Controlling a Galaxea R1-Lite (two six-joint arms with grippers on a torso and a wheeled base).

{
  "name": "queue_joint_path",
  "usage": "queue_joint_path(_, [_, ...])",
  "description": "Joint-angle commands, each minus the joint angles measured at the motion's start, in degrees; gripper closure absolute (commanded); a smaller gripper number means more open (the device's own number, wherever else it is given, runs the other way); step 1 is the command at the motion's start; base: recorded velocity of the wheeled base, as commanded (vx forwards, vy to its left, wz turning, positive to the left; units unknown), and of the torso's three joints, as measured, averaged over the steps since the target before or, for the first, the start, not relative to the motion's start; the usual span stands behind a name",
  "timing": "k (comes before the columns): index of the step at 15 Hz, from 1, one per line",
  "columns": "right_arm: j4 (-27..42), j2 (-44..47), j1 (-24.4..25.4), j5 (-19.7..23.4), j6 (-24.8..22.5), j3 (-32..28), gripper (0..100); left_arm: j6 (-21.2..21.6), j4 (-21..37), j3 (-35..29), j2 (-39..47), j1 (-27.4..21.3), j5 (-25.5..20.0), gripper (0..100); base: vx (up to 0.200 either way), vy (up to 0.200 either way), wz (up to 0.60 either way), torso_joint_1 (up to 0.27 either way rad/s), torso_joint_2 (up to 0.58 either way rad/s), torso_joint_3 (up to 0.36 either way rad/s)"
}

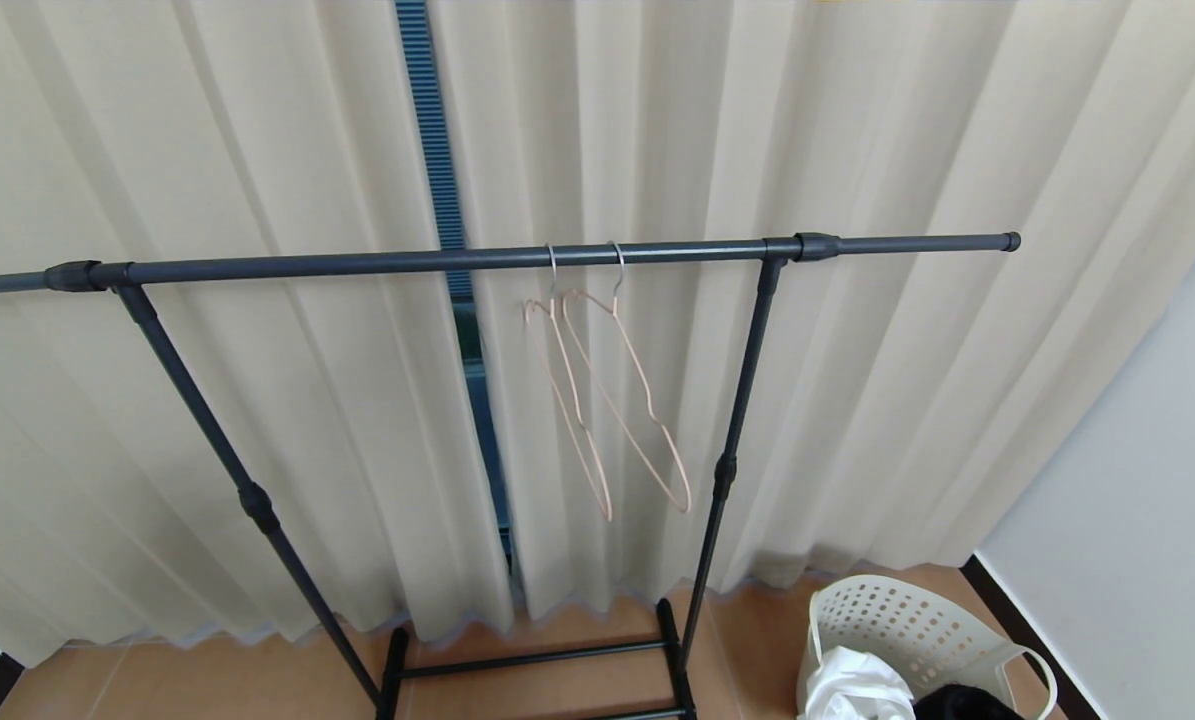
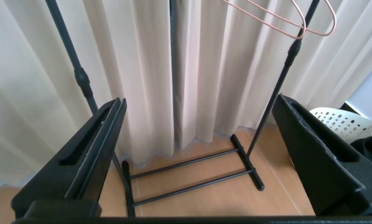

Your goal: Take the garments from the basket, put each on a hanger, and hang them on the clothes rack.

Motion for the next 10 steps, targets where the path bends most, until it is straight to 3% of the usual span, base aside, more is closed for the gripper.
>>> queue_joint_path(1, [0.1,0.1,0.0,0.0,0.0,-0.1,0,0.2,0.0,0.0,0.0,-0.1,-0.1,0,0.0,0.0,0.0,0.0,0.0,0.0])
queue_joint_path(6, [0.0,0.1,0.0,0.0,0.2,-0.1,0,0.1,0.0,0.0,0.0,-0.1,-0.2,0,0.0,0.0,0.0,0.0,0.0,0.0])
queue_joint_path(10, [0.1,0.1,0.0,0.0,0.2,-0.1,0,0.1,0.0,0.0,0.0,-0.1,-0.2,0,0.0,0.0,0.0,-0.126,0.28,0.154])
